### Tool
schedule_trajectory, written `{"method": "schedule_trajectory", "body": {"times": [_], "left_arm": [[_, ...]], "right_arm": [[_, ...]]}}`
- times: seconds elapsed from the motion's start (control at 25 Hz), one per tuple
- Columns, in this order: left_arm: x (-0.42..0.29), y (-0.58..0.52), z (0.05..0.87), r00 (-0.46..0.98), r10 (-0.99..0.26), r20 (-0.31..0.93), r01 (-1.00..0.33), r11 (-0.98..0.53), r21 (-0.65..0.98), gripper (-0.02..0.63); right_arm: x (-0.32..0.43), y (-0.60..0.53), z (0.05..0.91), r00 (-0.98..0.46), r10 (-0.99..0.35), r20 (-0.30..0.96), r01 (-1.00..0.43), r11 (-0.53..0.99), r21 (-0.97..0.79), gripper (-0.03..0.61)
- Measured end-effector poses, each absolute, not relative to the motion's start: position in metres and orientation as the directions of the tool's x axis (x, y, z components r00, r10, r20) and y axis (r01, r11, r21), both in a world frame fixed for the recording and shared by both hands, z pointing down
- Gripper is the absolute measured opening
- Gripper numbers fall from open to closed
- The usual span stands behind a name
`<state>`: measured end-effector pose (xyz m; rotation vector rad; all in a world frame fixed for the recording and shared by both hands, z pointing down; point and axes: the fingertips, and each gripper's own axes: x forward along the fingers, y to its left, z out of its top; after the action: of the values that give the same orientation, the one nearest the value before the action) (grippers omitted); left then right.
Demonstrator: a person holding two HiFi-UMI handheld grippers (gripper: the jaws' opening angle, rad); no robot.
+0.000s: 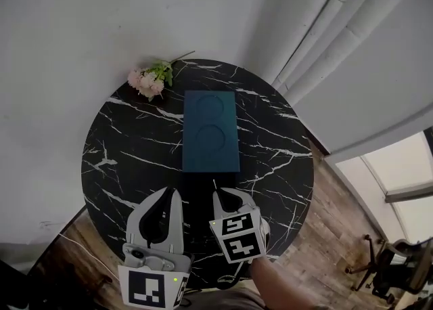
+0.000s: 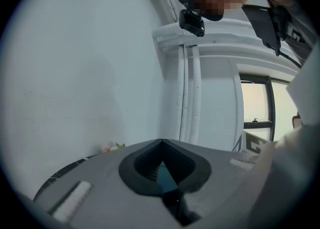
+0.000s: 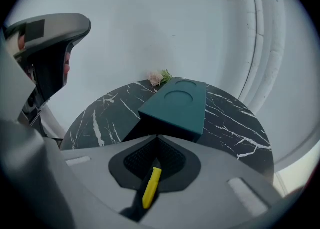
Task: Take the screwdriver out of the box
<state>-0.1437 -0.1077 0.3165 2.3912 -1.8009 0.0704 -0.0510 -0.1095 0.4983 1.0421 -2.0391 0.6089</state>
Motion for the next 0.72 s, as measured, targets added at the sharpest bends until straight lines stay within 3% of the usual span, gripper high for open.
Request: {"method": "schedule_trajectory", "body": {"times": [0.12,0.28,0.72], "left_arm": [[-0.151,-0.111,0.322,0.273,-0.953,0.135,-0.961,-0.262,0.094,0.0],[-0.159,-0.12,0.331,0.271,-0.951,0.149,-0.961,-0.257,0.105,0.0],[-0.178,-0.142,0.353,0.267,-0.946,0.183,-0.959,-0.241,0.15,0.0]], "right_arm": [[-0.051,-0.115,0.507,-0.373,-0.466,0.802,-0.848,0.522,-0.091,0.033],[-0.052,-0.122,0.52,-0.358,-0.441,0.823,-0.86,0.499,-0.106,0.091],[-0.053,-0.128,0.549,-0.296,-0.316,0.901,-0.864,0.491,-0.111,0.092]]}}
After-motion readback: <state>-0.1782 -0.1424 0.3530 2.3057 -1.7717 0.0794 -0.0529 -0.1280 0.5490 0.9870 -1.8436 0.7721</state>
